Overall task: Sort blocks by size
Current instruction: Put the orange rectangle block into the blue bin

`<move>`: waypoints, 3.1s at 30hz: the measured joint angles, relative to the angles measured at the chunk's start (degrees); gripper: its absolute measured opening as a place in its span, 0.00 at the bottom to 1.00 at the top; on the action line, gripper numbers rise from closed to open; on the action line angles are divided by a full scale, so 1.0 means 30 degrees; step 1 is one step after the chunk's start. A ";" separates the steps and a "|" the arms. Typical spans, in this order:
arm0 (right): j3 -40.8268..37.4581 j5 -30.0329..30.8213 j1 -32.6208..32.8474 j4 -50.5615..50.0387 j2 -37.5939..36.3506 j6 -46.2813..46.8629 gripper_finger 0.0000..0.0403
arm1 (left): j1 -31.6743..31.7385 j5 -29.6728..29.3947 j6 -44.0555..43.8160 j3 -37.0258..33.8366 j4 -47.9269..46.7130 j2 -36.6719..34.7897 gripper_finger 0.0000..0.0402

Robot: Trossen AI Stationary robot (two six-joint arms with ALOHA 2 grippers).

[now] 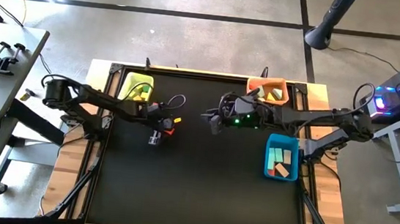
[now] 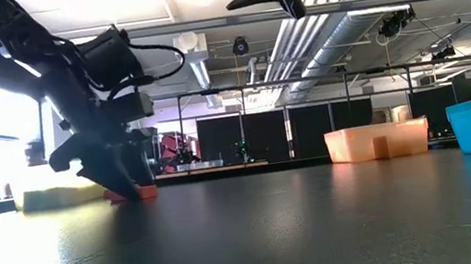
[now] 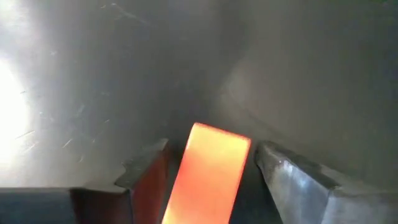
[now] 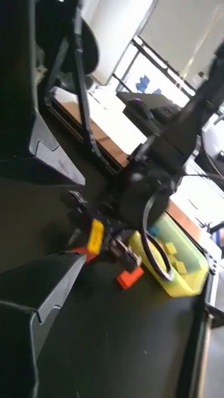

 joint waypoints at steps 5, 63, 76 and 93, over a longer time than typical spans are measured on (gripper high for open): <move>0.0000 0.0548 0.0859 -0.0320 0.0000 -0.0007 0.44 | -0.0255 0.1094 -0.1310 0.0033 0.0050 0.0374 0.38; -0.1290 0.1070 0.1566 1.1226 0.0772 -0.7169 0.58 | -0.1809 0.1412 -1.7538 0.4583 1.9848 -0.2974 0.20; -0.1263 0.1294 0.1127 0.2179 -0.2005 -0.3290 0.32 | -0.1662 0.1709 -1.9432 0.4571 1.9831 -0.2920 0.46; -0.6604 -0.6452 0.1347 -2.2668 -0.7695 1.3439 0.32 | -0.0794 0.4948 -1.8260 0.5938 1.2658 -0.3102 0.56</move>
